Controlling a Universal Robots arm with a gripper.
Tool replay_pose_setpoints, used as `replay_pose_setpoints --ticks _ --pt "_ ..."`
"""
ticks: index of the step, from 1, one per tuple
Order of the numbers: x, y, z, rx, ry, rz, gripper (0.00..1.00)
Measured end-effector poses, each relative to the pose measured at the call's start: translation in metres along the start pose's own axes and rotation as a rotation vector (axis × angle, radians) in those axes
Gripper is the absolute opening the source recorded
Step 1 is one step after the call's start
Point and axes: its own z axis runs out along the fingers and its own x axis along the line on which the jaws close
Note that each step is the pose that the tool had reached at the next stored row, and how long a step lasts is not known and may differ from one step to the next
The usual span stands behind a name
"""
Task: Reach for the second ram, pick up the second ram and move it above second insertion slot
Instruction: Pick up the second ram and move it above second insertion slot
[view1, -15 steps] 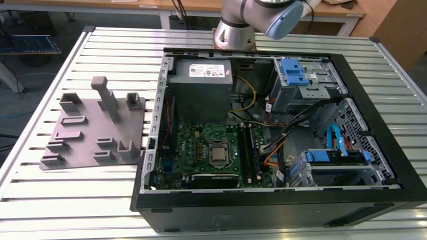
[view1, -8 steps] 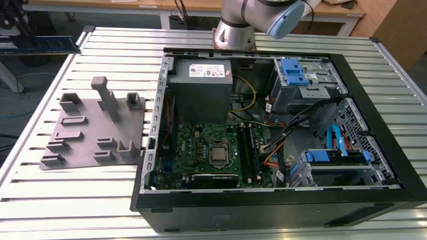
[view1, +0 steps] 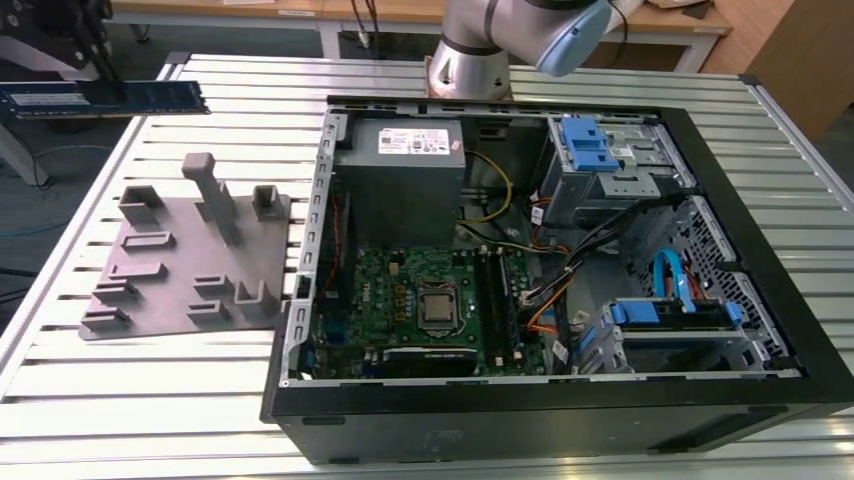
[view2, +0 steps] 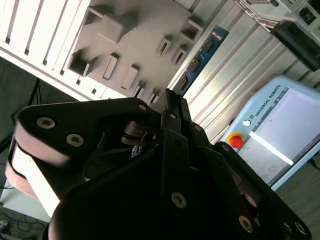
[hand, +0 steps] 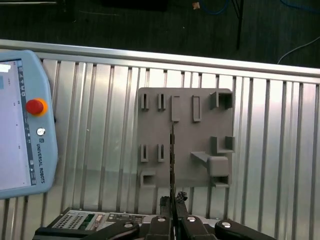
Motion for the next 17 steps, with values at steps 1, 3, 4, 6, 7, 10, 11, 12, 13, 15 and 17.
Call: replay_pose_setpoints --ticks 1,3,4,6,7,10,11,12,13,15,17 --pt "0.0003 -0.0033 0.0017 -0.0005 0.0000 0.000 0.14" --pt "0.0008 -0.0094 0.0050 -0.0007 -0.0001 0.000 0.14" --pt "0.0011 -0.0127 0.0068 -0.0008 -0.0001 0.000 0.14" --pt "0.0016 -0.0189 0.0102 -0.0008 -0.0001 0.000 0.14" --pt "0.0019 -0.0221 0.0119 -0.0008 -0.0001 0.000 0.14" --pt "0.0027 -0.0316 0.0170 -0.0008 -0.0001 0.000 0.14" --pt "0.0030 -0.0350 0.0188 -0.0008 -0.0001 0.000 0.14" --pt "0.0032 -0.0380 0.0204 -0.0010 0.0000 0.000 0.14" --pt "0.0035 -0.0409 0.0221 -0.0009 0.0000 0.000 0.14" --pt "0.0040 -0.0469 0.0256 -0.0008 -0.0001 0.000 0.14" --pt "0.0046 -0.0541 0.0290 -0.0009 -0.0001 0.000 0.14"
